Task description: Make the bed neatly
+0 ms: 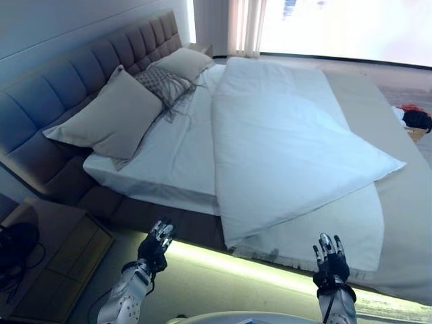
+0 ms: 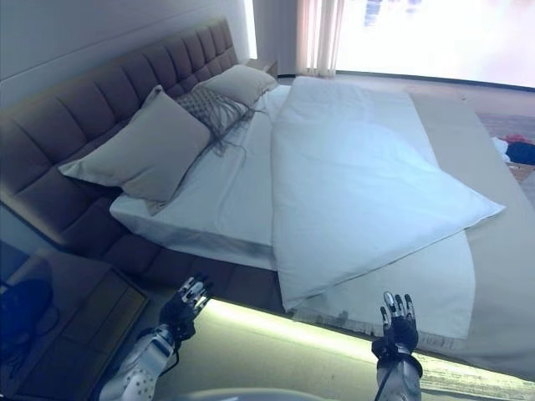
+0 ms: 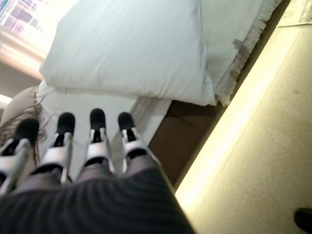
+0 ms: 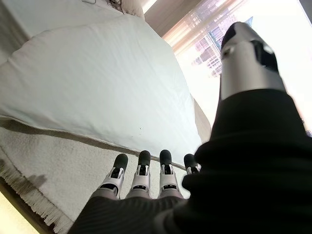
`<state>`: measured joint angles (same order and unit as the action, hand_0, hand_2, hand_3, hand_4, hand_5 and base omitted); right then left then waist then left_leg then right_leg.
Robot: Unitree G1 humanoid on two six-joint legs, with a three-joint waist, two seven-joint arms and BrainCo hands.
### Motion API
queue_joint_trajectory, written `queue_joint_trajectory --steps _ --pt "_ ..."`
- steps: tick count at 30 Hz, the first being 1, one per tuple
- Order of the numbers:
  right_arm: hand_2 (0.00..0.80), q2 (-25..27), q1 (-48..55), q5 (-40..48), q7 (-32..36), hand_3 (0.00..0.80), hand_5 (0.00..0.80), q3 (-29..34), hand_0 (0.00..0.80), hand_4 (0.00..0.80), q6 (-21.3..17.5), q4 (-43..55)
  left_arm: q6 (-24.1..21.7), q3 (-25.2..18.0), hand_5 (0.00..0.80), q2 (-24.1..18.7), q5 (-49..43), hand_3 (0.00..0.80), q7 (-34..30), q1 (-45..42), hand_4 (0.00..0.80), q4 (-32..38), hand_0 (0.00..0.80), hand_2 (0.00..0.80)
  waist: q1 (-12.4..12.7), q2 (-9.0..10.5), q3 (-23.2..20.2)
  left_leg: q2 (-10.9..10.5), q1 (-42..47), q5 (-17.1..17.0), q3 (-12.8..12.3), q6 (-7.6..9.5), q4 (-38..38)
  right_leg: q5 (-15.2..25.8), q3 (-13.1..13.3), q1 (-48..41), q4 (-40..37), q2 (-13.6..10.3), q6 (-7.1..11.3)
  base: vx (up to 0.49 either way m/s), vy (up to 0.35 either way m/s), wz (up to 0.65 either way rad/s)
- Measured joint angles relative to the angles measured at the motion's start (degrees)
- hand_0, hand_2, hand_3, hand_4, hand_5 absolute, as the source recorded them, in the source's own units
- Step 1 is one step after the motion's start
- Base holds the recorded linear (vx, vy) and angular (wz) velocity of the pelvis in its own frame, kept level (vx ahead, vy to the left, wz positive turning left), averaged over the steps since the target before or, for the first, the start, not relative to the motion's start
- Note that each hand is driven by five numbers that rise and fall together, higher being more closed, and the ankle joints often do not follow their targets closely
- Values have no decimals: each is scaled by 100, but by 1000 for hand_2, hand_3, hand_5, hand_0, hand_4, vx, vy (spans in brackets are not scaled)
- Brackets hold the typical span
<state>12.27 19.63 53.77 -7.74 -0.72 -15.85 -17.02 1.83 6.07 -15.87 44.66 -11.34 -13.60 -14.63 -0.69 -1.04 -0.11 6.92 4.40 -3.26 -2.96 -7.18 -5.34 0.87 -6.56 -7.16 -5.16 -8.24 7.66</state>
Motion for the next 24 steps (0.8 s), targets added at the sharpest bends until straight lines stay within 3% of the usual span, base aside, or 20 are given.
queue_joint_trajectory --steps 15,19,24 --pt "0 14 98 85 -21 0 0 -5 0 0 10 0 -1 105 0 -16 126 0 -75 -19 0 0 0 0 -6 18 7 26 -23 1 -23 0 -4 -2 -2 30 0 6 -1 -1 -14 0" --pt "0 12 99 103 -28 0 0 -11 0 0 264 -26 -5 117 0 -12 131 0 -76 -43 0 0 0 0 -1 25 4 52 -20 1 -42 1 -2 -4 18 39 -1 18 1 -3 -9 -1" --pt "0 103 59 114 -32 0 0 -266 0 0 478 -35 -139 116 0 40 190 0 -37 -245 0 -3 0 0 72 63 27 67 6 69 115 -10 123 14 410 146 -3 115 -33 -14 -16 -27"
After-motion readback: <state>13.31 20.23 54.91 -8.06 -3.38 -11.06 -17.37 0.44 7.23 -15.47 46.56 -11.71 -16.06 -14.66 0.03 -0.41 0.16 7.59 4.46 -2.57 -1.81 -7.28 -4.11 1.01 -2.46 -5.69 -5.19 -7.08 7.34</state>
